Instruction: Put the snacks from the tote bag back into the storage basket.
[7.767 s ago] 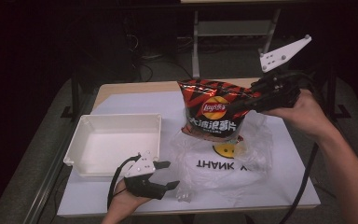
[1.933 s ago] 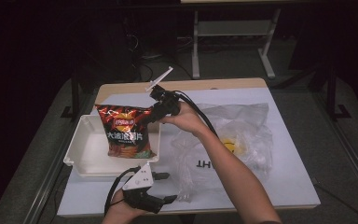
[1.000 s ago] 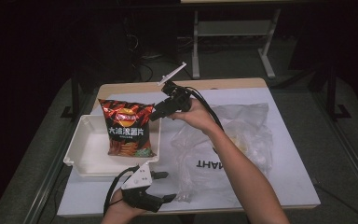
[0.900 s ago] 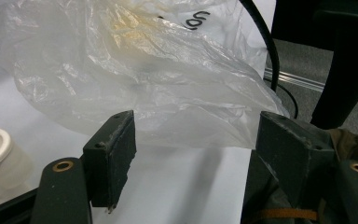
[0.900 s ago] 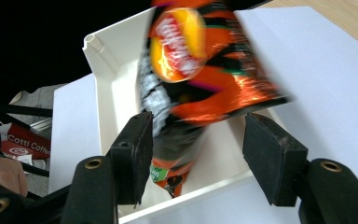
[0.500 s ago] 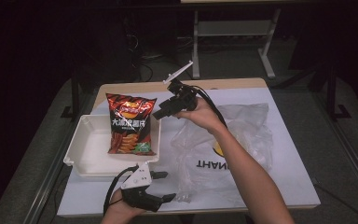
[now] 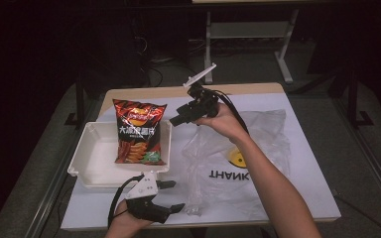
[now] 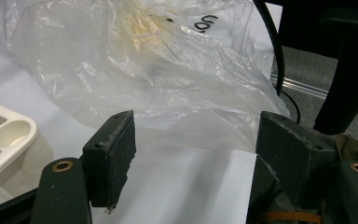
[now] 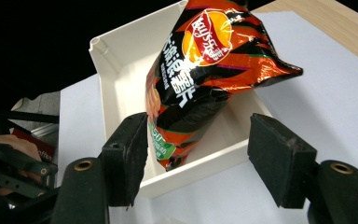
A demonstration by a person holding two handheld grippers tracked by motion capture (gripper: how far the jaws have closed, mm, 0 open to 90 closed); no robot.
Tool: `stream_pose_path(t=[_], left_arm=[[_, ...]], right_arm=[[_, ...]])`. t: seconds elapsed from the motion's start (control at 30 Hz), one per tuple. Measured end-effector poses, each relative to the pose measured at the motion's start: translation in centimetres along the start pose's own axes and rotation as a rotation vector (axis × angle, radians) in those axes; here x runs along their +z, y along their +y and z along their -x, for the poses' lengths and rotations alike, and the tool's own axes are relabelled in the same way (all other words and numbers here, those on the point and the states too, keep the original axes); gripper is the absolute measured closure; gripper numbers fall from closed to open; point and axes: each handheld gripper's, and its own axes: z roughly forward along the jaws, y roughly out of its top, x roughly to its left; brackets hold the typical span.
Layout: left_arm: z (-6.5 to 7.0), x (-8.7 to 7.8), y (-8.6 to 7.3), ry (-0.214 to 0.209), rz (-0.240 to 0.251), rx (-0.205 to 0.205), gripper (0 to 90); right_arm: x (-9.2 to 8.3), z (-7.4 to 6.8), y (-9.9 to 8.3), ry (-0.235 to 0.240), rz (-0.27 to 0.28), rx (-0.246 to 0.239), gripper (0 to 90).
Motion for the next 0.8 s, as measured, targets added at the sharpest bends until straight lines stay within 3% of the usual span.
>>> stream_pose_path(t=[0.8], left_arm=[[-0.2,-0.3,0.0,0.008,0.015,-0.012,28.3]], right_arm=[[-3.6,0.4,-2.2,-0.008,0.017,0.036,34.3]])
